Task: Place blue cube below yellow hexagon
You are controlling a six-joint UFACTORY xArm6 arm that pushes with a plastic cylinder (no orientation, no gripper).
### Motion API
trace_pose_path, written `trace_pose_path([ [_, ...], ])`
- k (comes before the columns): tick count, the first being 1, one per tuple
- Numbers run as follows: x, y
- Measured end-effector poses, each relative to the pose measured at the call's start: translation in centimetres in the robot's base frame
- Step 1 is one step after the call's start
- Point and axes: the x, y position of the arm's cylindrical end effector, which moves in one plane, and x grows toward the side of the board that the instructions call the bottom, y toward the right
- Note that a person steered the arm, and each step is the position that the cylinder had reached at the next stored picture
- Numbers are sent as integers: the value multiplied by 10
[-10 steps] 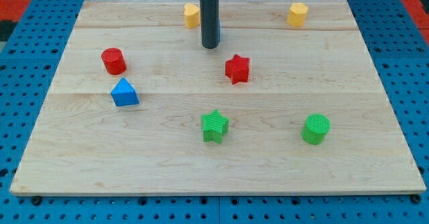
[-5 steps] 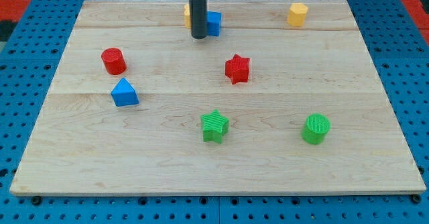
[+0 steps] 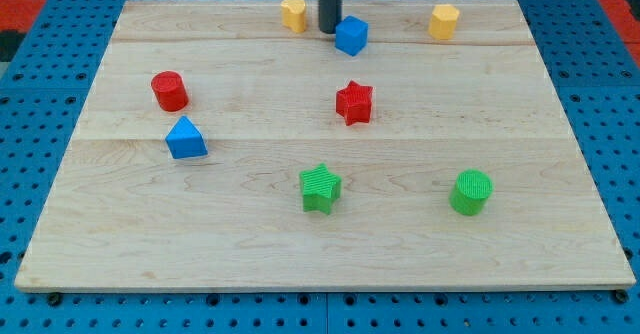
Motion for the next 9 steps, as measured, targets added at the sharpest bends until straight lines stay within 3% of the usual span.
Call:
trace_pose_path([
  [2,12,37],
  [3,31,18],
  [7,56,103],
  [8,79,103],
  [9,80,67],
])
